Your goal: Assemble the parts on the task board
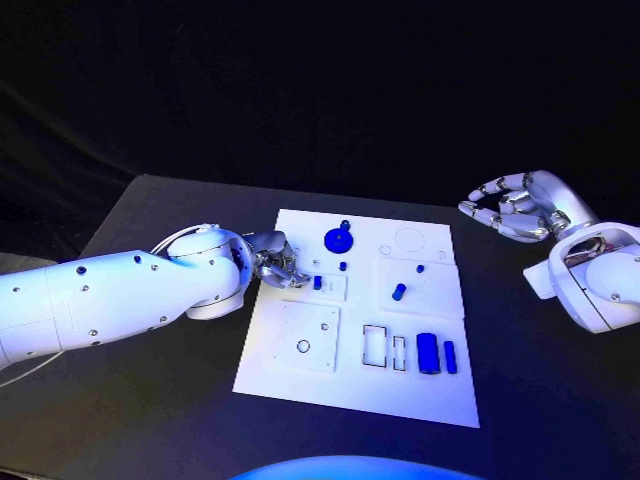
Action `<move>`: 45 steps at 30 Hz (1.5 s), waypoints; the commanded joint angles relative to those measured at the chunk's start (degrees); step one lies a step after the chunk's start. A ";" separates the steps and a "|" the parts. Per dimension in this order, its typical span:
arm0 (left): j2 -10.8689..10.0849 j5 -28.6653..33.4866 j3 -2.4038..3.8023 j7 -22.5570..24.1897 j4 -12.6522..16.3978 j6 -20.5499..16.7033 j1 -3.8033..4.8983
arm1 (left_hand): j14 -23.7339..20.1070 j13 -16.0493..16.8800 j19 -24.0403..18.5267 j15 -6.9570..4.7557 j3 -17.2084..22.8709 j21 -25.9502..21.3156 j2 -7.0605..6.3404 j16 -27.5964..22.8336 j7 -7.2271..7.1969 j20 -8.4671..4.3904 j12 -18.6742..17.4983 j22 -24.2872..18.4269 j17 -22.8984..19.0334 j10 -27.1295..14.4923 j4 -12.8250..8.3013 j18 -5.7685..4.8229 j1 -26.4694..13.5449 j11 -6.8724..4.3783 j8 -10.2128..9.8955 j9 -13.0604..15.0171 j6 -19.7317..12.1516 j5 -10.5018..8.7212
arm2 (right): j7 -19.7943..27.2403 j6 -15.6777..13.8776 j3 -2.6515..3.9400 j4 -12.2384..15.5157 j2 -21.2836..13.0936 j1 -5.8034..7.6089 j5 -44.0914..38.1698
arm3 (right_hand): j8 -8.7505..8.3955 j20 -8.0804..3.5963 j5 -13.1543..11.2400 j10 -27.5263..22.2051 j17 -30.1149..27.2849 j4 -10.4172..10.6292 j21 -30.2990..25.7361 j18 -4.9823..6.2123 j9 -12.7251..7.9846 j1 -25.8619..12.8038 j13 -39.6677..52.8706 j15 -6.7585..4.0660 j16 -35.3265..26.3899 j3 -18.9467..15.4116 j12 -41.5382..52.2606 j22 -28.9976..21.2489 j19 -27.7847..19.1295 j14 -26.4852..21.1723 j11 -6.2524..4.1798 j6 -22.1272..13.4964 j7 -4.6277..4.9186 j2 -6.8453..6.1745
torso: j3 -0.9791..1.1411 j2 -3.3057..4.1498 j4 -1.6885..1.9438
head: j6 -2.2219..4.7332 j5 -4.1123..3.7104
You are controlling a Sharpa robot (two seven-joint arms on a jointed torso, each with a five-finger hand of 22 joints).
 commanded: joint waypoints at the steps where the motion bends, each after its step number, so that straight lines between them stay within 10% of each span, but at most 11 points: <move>1: 0.07 0.38 -0.17 -0.95 -0.14 0.47 -0.23 | 5.95 0.11 2.37 -0.14 -0.65 0.27 0.18 0.37 0.36 -0.32 0.06 10.92 15.09 0.34 0.01 -0.46 -0.65 0.19 -0.25 -0.14 0.19 0.32 | 0.40 -0.10 0.00 0.04 -0.01 -0.03 -0.51 | 0.25 -0.40 0.21 -0.09 8.27 0.13 -0.19 0.85 0.04 -0.27 0.70 -0.46 -0.29 -0.31 -0.23 12.00 3.09 4.32 -0.31 0.24 -0.05 0.02 | -0.04 0.01 -0.01 | -0.03 -0.02; 33: 0.01 0.54 -0.02 -0.87 -0.50 -1.12 -0.24 | 5.95 0.44 2.44 -0.22 -9.96 0.28 3.90 0.37 0.20 -0.33 0.01 11.02 15.09 0.47 0.10 -0.47 -4.61 0.10 -0.98 0.28 0.78 0.66 | 0.42 -0.05 0.00 0.00 -0.07 -0.07 -0.53 | 0.21 -0.40 0.21 -0.18 8.18 0.15 -0.33 0.88 0.02 -0.29 0.60 -0.45 -0.33 -0.41 -0.33 11.91 3.01 4.30 -0.29 0.16 -0.03 -0.02 | -0.04 0.07 -0.07 | -0.14 -0.21; 45: -0.49 0.64 1.03 -0.81 -0.09 -1.61 -0.20 | 5.95 0.45 2.41 -0.23 -10.47 0.25 4.53 0.37 0.18 -0.34 -0.01 10.99 15.09 0.46 0.09 -0.46 -4.57 0.08 -0.99 0.36 0.78 0.69 | 0.44 -0.04 0.00 -0.01 -0.07 -0.14 -0.54 | 0.21 -0.40 0.21 -0.18 8.18 0.15 -0.33 0.88 0.02 -0.29 0.60 -0.45 -0.33 -0.41 -0.33 11.91 3.01 4.30 -0.29 0.16 -0.03 -0.02 | 0.00 -0.02 0.00 | -0.15 -0.16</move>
